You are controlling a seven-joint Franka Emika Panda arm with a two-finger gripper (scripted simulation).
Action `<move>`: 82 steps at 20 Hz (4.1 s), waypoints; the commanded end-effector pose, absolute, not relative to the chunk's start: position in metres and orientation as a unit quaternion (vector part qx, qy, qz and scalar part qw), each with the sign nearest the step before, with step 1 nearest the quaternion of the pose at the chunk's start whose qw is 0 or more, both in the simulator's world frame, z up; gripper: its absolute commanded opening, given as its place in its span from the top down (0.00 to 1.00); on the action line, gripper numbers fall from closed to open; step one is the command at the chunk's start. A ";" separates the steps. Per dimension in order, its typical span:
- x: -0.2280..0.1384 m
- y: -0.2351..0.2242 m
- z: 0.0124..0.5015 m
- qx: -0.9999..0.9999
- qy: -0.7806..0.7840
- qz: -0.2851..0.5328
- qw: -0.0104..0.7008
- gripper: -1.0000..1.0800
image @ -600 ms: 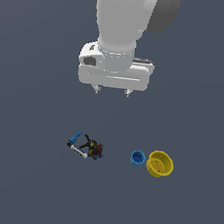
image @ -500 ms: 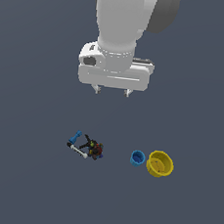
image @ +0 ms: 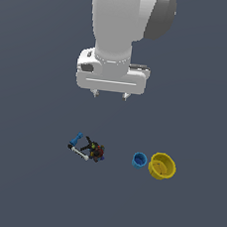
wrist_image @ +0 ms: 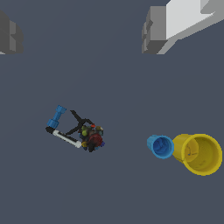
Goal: Pick up a designated object from a clutter of objects.
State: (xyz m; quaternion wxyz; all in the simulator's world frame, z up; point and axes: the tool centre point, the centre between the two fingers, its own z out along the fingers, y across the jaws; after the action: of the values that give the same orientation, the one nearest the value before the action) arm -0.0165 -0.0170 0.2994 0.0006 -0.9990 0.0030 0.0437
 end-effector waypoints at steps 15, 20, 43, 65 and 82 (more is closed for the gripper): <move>-0.004 -0.030 0.280 -0.998 -0.044 0.044 -0.007 0.04; 0.009 -0.042 0.262 -0.995 -0.089 0.043 -0.013 0.04; 0.064 -0.112 0.139 -0.929 -0.369 0.032 -0.014 0.04; 0.081 -0.147 0.060 -0.853 -0.523 0.000 0.000 0.04; 0.080 -0.147 0.012 -0.852 -0.524 0.000 0.000 0.04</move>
State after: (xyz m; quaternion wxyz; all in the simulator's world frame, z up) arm 0.0793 -0.1469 0.0161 0.0005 -0.8519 -0.5237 0.0009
